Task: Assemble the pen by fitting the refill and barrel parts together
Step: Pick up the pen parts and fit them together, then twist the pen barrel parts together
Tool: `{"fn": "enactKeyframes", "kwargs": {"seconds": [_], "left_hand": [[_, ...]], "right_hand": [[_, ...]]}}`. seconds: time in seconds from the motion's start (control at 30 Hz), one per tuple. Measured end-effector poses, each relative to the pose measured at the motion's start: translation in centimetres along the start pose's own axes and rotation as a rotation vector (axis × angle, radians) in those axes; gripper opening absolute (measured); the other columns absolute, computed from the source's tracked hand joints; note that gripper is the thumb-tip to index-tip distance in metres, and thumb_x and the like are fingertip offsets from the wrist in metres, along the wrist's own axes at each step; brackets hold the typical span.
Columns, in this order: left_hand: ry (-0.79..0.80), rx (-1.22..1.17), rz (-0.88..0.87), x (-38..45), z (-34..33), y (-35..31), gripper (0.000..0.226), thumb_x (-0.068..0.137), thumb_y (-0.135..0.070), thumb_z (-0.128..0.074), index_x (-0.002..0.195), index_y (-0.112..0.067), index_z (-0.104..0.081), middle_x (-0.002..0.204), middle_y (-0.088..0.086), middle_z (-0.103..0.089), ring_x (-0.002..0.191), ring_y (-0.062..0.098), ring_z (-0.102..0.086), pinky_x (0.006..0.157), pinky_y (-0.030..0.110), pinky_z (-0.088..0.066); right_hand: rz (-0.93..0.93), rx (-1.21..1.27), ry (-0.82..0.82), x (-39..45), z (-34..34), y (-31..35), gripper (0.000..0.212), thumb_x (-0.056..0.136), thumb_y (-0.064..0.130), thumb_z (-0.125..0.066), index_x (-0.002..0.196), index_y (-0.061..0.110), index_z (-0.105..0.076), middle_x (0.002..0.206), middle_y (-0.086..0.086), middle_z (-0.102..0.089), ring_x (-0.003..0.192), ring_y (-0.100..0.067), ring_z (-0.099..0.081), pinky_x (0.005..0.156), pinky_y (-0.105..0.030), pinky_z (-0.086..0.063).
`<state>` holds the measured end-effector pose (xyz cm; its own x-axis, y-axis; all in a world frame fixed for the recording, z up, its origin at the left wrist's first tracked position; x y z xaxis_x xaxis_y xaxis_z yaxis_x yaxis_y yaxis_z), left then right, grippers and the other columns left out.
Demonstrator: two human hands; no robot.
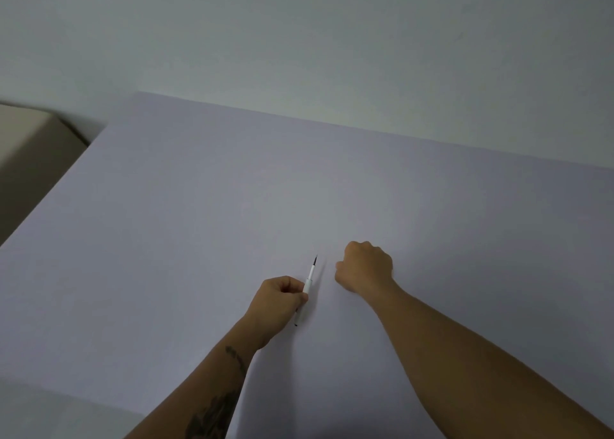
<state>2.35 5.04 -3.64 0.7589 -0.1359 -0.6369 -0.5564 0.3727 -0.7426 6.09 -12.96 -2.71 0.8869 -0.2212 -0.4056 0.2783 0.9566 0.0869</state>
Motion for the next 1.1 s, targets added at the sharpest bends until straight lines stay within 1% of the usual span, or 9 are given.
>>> {"fn": "enactKeyframes", "kwargs": {"seconds": [0.07,0.17,0.27,0.37,0.5,0.67,0.83,0.97,1.1], "left_hand": [[0.001,0.028,-0.002,0.0,0.1,0.3,0.014,0.085,-0.009,-0.064,0.076,-0.018,-0.069,0.076,-0.001,-0.065,0.07,0.015,-0.056,0.066,0.027,-0.046],[0.003,0.059,-0.004,-0.2,0.3,0.7,0.013,0.084,-0.009,-0.064,0.076,-0.018,-0.069,0.073,-0.003,-0.064,0.067,0.014,-0.056,0.064,0.026,-0.045],[0.021,0.068,-0.01,-0.5,0.5,0.7,0.012,0.084,-0.009,-0.064,0.076,-0.018,-0.07,0.074,-0.003,-0.064,0.068,0.014,-0.056,0.066,0.027,-0.046],[0.04,0.079,-0.027,-0.7,0.9,0.4,0.013,0.084,-0.01,-0.065,0.076,-0.019,-0.069,0.077,-0.001,-0.065,0.072,0.016,-0.056,0.069,0.029,-0.047],[0.068,0.094,-0.063,-1.0,1.4,-0.1,0.014,0.084,-0.01,-0.065,0.075,-0.02,-0.069,0.081,0.001,-0.065,0.076,0.019,-0.056,0.071,0.031,-0.047],[0.116,0.105,-0.111,-1.7,1.9,-0.3,0.014,0.084,-0.009,-0.065,0.074,-0.019,-0.068,0.081,0.003,-0.064,0.076,0.019,-0.056,0.069,0.03,-0.047],[0.148,0.147,-0.15,-2.4,2.5,-0.4,0.013,0.083,-0.011,-0.066,0.075,-0.02,-0.069,0.081,0.004,-0.064,0.074,0.019,-0.056,0.069,0.03,-0.047],[0.147,0.198,-0.172,-2.9,3.0,-0.5,0.01,0.084,-0.011,-0.064,0.079,-0.017,-0.069,0.076,0.002,-0.062,0.067,0.015,-0.054,0.058,0.024,-0.046],[0.134,0.197,-0.214,-3.3,3.5,-0.7,0.007,0.083,-0.012,-0.065,0.082,-0.014,-0.071,0.072,0.002,-0.058,0.063,0.016,-0.05,0.06,0.028,-0.045]], "right_hand": [[0.014,-0.006,0.017,0.1,-0.1,0.5,0.009,0.087,0.02,-0.058,0.084,0.015,-0.051,0.098,-0.006,-0.063,0.091,-0.029,-0.064,0.066,-0.029,-0.04],[0.01,0.078,0.051,0.1,-0.2,0.6,0.013,0.084,0.016,-0.055,0.074,0.013,-0.049,0.08,-0.003,-0.055,0.073,-0.026,-0.055,0.06,-0.027,-0.038],[-0.09,0.453,0.07,-0.2,-0.2,0.3,0.022,0.081,0.019,-0.052,0.062,0.009,-0.047,0.065,-0.007,-0.059,0.057,-0.022,-0.05,0.052,-0.024,-0.038],[-0.176,0.889,0.042,-1.3,0.8,0.1,0.021,0.078,0.013,-0.052,0.071,0.0,-0.067,0.069,-0.006,-0.074,0.058,-0.019,-0.061,0.059,-0.03,-0.05],[-0.236,1.162,0.013,-3.3,2.2,-0.1,0.018,0.082,0.01,-0.058,0.075,0.006,-0.074,0.07,-0.007,-0.073,0.058,-0.015,-0.062,0.058,-0.028,-0.049],[-0.231,1.215,-0.063,-5.3,3.3,0.4,0.018,0.085,0.011,-0.058,0.077,0.009,-0.074,0.07,-0.005,-0.072,0.06,-0.015,-0.062,0.057,-0.025,-0.048],[-0.224,1.16,-0.09,-6.8,3.1,1.0,0.018,0.088,0.014,-0.059,0.078,0.013,-0.074,0.073,-0.003,-0.073,0.062,-0.013,-0.062,0.057,-0.023,-0.047],[-0.212,1.155,-0.059,-7.9,2.6,1.2,0.017,0.089,0.016,-0.06,0.081,0.013,-0.074,0.076,-0.004,-0.073,0.065,-0.014,-0.063,0.06,-0.024,-0.049],[-0.196,1.128,-0.004,-9.0,2.2,1.5,0.019,0.089,0.013,-0.058,0.088,0.007,-0.076,0.078,-0.005,-0.073,0.066,-0.014,-0.063,0.059,-0.023,-0.049]]}}
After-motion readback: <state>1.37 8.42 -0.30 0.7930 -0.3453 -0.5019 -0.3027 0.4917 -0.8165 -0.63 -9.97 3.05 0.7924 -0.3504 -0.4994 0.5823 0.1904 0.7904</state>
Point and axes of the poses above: each hand's wrist, its own x-axis towards the middle knuckle, its own z-axis out of the back of the hand, y = z × x, the point moved 2 cm from there along x, towards the middle knuckle
